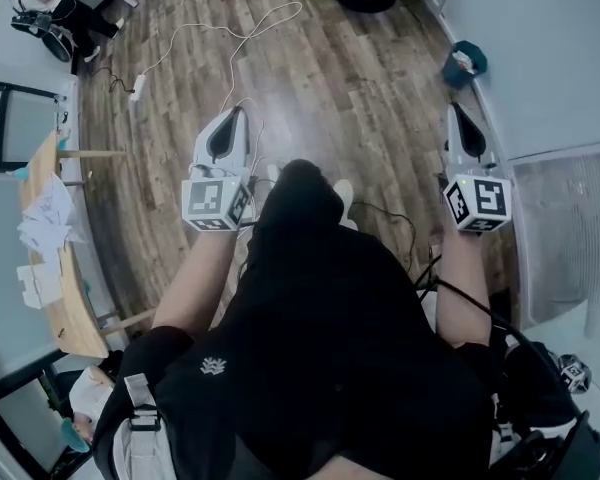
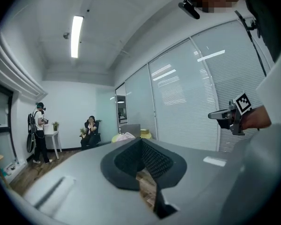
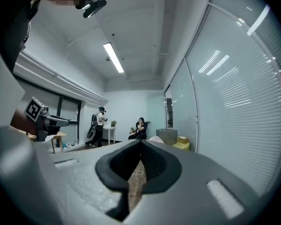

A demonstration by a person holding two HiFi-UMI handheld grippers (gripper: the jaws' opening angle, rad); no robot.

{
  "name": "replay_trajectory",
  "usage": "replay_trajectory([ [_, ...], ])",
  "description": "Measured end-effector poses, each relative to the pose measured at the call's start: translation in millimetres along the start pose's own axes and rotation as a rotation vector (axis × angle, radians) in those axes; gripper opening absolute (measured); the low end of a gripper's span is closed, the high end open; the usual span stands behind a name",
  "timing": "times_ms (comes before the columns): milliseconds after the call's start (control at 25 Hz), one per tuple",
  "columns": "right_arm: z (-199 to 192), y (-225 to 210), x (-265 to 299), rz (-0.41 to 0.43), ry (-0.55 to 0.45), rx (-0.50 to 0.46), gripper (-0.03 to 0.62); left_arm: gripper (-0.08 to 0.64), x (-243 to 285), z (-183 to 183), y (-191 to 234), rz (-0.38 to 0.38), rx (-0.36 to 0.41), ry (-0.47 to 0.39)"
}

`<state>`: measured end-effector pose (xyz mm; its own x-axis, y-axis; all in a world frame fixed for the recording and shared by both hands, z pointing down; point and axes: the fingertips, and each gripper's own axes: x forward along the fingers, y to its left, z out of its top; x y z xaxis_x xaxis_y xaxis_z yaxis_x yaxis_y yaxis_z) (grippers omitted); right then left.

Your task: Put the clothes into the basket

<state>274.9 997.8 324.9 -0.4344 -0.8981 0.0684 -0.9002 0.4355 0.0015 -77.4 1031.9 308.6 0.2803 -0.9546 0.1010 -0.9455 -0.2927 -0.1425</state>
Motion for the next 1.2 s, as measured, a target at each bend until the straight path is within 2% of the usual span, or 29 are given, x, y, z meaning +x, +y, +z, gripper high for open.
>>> replay_trajectory([
  [240, -23.7, -36.9, 15.7, -0.089, 0.035, 0.043, 0.000, 0.006, 60.3, -10.7, -3.3, -0.053, -0.043, -0.010],
  [400, -7.0, -60.7, 53.1, -0.163, 0.002, 0.068, 0.000, 0.006, 110.2, -20.5, 18.7, -0.094, -0.044, -0.023],
  [520, 6.3, -72.8, 95.7, -0.183, 0.001, 0.058, 0.000, 0.006, 159.6, -23.0, 47.4, -0.097, -0.066, -0.014],
  [760, 16.1, -86.2, 195.6, -0.207, 0.048, 0.030, 0.000, 0.006, 260.2, -17.4, 112.8, -0.120, -0.060, -0.016],
  [920, 13.6, -97.3, 268.0, -0.227, 0.089, 0.067, 0.000, 0.006, 322.7, -26.1, 159.6, -0.123, -0.057, -0.022],
  [1200, 24.1, -97.8, 385.2, -0.187, 0.103, 0.007, 0.000, 0.006, 402.4, -55.5, 223.8, -0.121, -0.073, 0.030],
])
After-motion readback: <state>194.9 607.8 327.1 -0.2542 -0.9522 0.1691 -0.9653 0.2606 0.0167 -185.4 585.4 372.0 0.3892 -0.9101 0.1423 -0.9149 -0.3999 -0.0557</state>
